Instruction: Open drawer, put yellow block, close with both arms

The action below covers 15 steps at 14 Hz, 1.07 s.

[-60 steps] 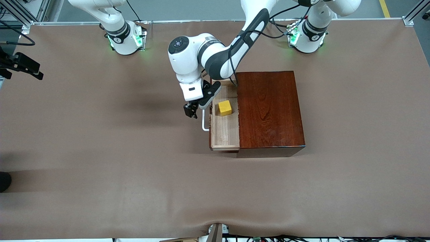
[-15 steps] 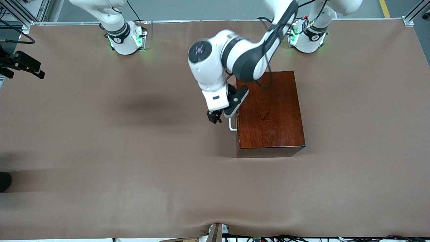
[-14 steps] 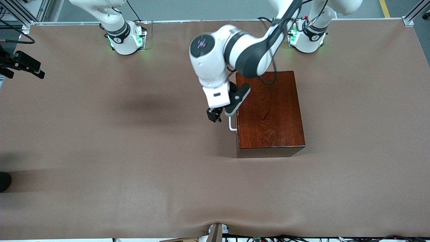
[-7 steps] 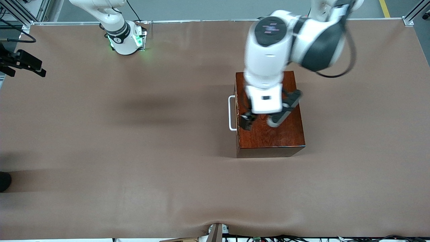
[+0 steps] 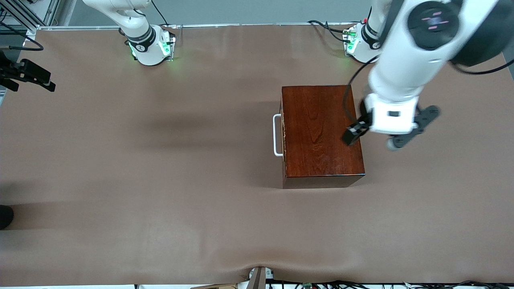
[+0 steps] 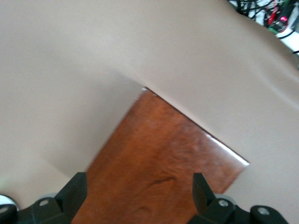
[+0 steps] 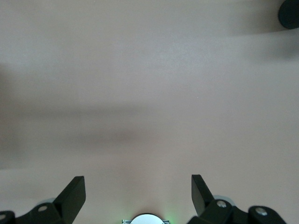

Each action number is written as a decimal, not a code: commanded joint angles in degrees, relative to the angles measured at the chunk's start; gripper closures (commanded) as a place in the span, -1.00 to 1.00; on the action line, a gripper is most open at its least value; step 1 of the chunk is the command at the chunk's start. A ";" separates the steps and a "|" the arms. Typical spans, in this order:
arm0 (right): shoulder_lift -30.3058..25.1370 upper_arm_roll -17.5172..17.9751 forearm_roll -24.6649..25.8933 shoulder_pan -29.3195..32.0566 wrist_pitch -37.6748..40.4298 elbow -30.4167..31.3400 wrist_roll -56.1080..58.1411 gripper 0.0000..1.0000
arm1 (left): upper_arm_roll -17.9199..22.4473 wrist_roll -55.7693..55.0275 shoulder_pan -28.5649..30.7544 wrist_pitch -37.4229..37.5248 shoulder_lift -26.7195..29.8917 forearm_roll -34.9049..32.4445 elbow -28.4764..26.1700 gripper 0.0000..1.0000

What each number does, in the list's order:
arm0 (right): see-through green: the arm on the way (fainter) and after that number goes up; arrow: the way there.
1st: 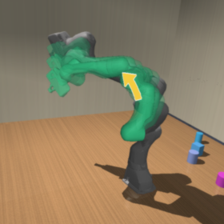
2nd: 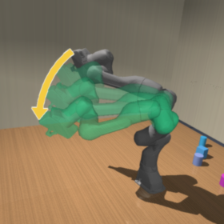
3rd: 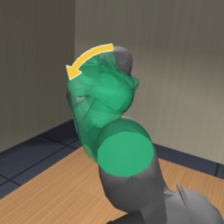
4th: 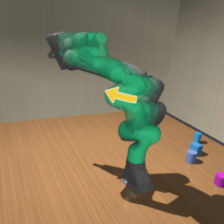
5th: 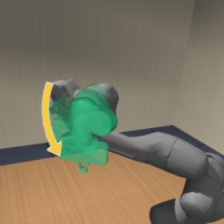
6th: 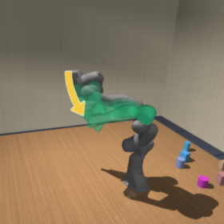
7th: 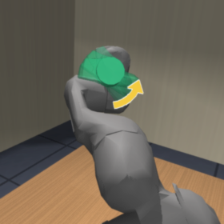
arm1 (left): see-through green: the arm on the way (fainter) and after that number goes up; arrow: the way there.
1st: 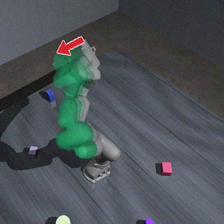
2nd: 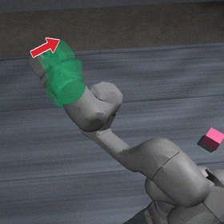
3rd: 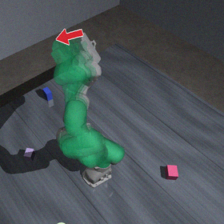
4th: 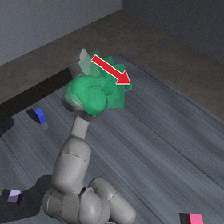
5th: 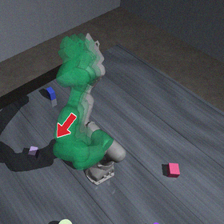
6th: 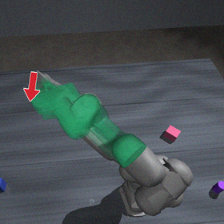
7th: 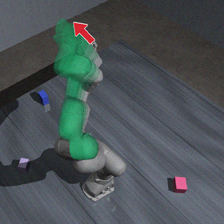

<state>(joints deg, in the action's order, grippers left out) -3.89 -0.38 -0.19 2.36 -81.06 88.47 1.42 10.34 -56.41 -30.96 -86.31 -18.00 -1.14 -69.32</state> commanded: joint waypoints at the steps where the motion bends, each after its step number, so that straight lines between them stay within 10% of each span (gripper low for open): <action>1: 0.20 0.56 -0.25 0.54 0.82 -1.02 -0.11 -1.00 | -0.40 8.38 3.87 2.97 4.02 0.70 -2.92 -1.00; 6: 0.20 0.56 -0.25 0.54 0.82 -1.02 -0.11 -1.00 | -2.32 20.27 12.91 3.78 10.43 0.70 -9.58 -1.00; 9: 0.28 0.56 -0.25 0.63 0.82 -1.02 -0.11 -1.00 | -15.49 27.21 28.28 2.11 14.65 0.27 -14.94 -1.00; 15: 0.28 0.56 -0.25 0.63 0.82 -1.02 -0.02 -1.00 | -22.38 39.09 39.13 -2.02 26.07 0.35 -27.69 -1.00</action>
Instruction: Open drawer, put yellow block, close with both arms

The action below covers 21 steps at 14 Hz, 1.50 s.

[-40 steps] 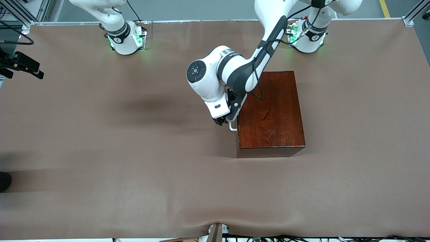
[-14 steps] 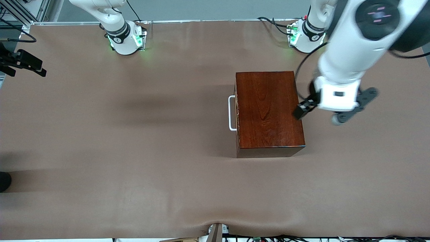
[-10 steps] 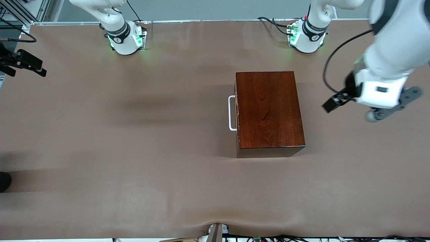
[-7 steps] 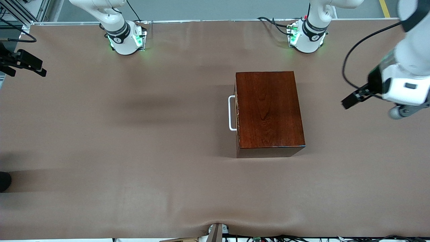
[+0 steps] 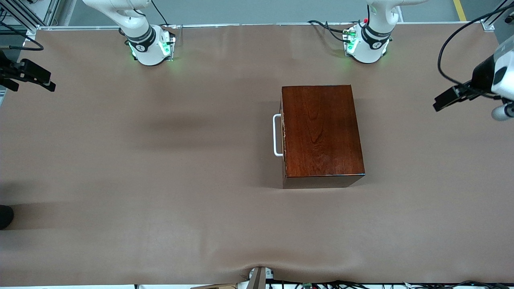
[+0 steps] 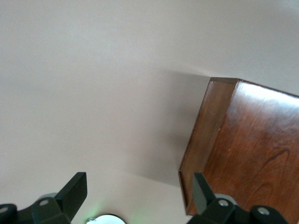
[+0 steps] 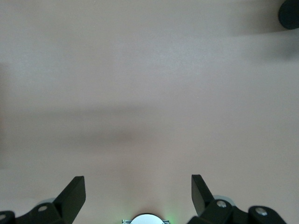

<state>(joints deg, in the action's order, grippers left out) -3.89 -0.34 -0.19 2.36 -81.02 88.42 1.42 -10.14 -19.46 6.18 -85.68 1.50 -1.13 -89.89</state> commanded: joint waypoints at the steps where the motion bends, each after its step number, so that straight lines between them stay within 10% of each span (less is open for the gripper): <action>1: 0.28 0.51 -0.25 0.63 0.78 -0.97 -0.02 -1.00 | -2.42 2.67 2.08 -2.82 8.24 0.43 -8.45 -1.00; 21: 0.28 0.51 -0.25 0.72 1.13 -0.79 -0.02 -1.00 | -3.05 9.79 1.11 -0.02 6.06 0.60 -2.58 -1.00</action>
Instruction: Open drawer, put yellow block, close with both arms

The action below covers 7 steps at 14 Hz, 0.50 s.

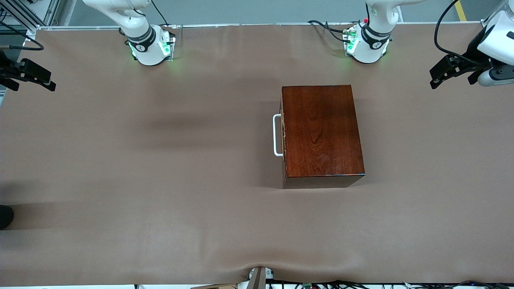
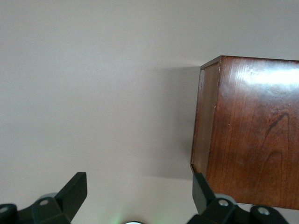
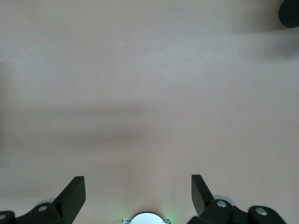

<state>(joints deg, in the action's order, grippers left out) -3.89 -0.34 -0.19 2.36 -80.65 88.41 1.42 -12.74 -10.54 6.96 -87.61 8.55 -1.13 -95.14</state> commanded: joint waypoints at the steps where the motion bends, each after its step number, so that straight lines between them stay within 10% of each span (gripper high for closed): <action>1: 0.28 0.43 -0.25 0.80 0.75 -0.79 -0.02 -1.00 | -0.44 0.87 0.43 2.17 -1.26 0.60 2.68 -1.00; 7: 0.28 0.42 -0.33 0.72 0.75 -0.79 -0.02 -1.00 | -0.44 0.79 0.43 3.06 -1.26 0.07 2.86 -1.00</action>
